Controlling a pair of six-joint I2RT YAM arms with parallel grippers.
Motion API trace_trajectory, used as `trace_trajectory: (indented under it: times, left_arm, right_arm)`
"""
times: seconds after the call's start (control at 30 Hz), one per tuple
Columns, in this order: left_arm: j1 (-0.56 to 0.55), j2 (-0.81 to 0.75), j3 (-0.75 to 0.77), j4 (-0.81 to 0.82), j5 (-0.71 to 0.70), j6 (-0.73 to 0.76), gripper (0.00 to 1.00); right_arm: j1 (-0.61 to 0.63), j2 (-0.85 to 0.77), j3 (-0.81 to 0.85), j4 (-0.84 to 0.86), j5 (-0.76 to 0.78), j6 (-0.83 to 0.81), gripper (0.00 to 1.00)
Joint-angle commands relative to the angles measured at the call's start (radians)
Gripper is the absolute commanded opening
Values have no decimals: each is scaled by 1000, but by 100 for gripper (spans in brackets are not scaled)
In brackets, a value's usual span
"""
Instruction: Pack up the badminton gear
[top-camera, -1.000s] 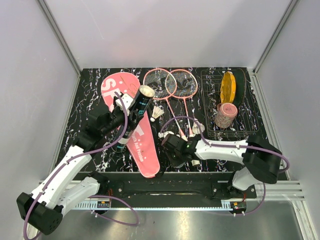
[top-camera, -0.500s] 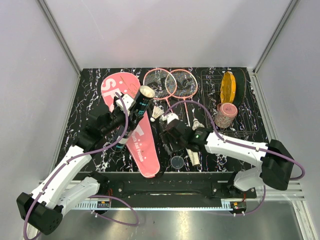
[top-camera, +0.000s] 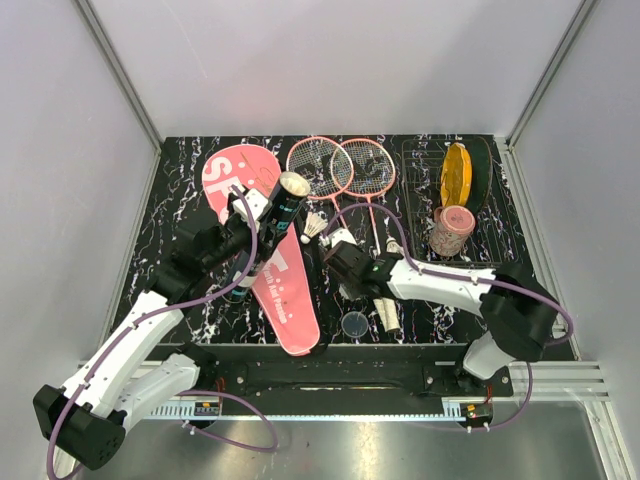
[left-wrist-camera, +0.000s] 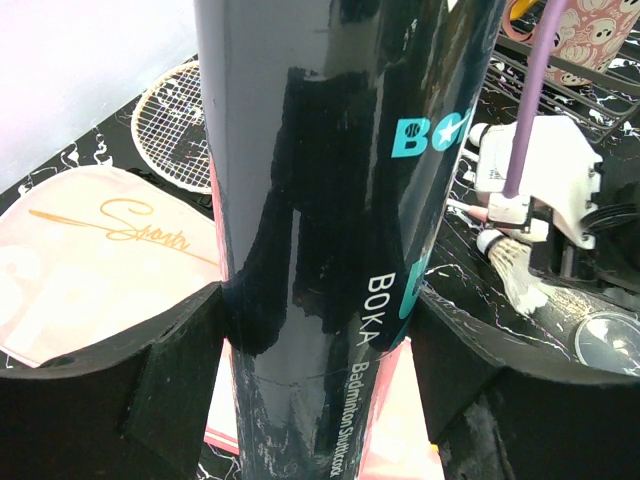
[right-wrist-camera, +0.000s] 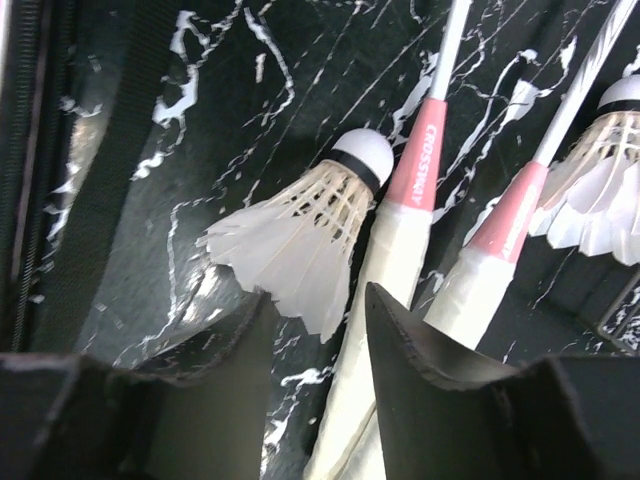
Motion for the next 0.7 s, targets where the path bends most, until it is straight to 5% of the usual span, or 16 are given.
trace_trajectory:
  times: [0.0, 0.23, 0.43, 0.57, 0.67]
  left_arm:
    - [-1, -13, 24, 36, 20, 15, 0]
    - [-1, -11, 20, 34, 18, 17, 0]
    - [-1, 10, 26, 22, 41, 29, 0]
    - [-1, 27, 20, 13, 84, 47, 0]
    - [-2, 46, 14, 0, 107, 76, 0]
  right_arm:
    - [-2, 42, 5, 91, 131, 0, 43]
    - [-2, 19, 21, 110, 190, 11, 3]
    - [-44, -223, 56, 21, 125, 15, 0]
    - [-315, -335, 169, -97, -532, 70, 0]
    - [-408, -327, 338, -260, -753, 64, 0]
